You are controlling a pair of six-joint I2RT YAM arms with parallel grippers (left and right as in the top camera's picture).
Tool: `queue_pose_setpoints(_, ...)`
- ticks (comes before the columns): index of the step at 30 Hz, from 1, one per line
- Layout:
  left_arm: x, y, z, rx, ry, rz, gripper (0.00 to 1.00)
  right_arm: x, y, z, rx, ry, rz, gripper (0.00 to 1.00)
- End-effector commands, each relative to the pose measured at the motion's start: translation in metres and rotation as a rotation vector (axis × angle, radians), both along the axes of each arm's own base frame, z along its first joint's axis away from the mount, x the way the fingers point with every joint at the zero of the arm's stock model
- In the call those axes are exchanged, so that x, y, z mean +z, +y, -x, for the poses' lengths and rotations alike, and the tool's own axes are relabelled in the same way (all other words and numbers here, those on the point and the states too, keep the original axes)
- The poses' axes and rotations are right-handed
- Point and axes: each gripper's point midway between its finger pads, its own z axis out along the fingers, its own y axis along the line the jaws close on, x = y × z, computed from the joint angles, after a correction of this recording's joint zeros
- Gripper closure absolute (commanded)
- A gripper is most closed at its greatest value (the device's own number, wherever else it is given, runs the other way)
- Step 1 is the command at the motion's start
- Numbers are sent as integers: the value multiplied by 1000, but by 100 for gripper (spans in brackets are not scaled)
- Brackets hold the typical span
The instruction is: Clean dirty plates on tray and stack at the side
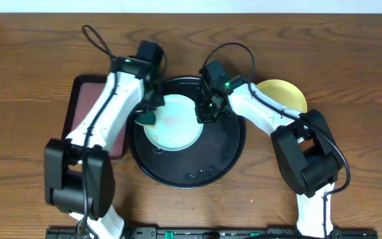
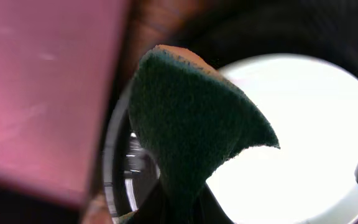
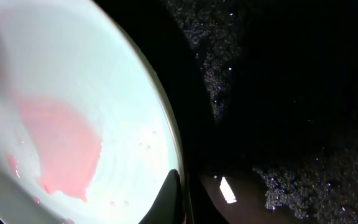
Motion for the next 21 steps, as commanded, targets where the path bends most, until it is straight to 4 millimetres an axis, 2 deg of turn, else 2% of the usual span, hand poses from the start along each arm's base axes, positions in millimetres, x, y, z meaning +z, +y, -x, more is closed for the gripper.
queue_pose_setpoints(1,23,34,-11,64,-70,-44,92,21,-5,-2,43,-52,6,99)
queue_pose_setpoints(7,21,64,-12,145,-64,-47,92,54,-29,-9,22,-163,112,99)
queue_pose_setpoints(14,16,67,-9,150,-52,-49,92,92,-57,-18,-23,-327,286,99)
queue_pose_setpoints(21,12,67,-7,150,-44,-50,92,126,-85,-17,-57,-474,490,99)
